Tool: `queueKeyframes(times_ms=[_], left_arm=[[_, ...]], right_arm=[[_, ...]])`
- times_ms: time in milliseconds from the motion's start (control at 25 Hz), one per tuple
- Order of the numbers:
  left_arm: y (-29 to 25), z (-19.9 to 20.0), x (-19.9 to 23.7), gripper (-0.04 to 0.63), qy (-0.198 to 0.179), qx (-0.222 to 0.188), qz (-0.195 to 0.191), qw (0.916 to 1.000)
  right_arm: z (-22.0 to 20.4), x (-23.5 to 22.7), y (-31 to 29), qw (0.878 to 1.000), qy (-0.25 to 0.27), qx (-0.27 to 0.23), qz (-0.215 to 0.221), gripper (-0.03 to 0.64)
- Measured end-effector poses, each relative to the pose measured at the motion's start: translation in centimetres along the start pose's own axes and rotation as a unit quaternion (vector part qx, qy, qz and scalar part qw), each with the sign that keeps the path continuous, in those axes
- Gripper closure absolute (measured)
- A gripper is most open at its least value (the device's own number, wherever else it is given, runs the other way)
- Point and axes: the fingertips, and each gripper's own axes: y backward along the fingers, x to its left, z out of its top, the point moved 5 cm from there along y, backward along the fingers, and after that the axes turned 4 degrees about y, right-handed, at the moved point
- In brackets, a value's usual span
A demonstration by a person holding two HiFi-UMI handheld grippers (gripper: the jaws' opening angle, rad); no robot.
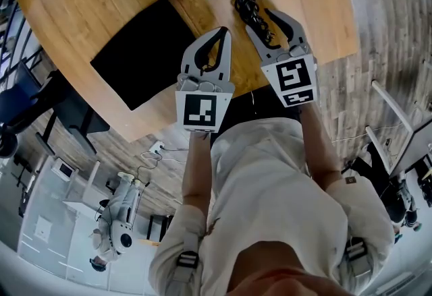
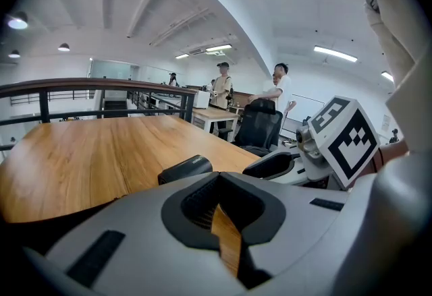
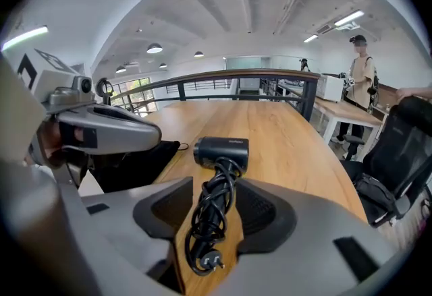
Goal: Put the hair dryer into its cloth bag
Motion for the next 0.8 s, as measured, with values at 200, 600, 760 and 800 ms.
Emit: queueKeyframes(times_ms=[200, 600, 760, 800], left_arm=[[-0.3, -0.8, 0.2, 0.575, 0.007, 0.007, 0.002, 0.9999], [-0.9, -1.8, 0.9, 0.575, 0.019, 0.019, 0.009, 0.9996], [-1.3, -2.0, 1.1, 0.575, 0.023, 0.023, 0.009, 0.9994], [-1.3, -2.0, 1.2, 0.575, 0.023, 0.023, 0.009, 0.9994]], right_arm=[[-0.8, -0.3, -1.5, 1.000, -0.009, 0.022, 0.006, 0.355], [-1.6, 0.3, -4.7, 0.997, -0.021, 0.062, 0.029, 0.316], [-2.0, 0.3, -5.8, 0.996, -0.018, 0.082, 0.025, 0.314], [-2.1, 0.1, -6.1, 0.996, -0.018, 0.088, 0.023, 0.314]])
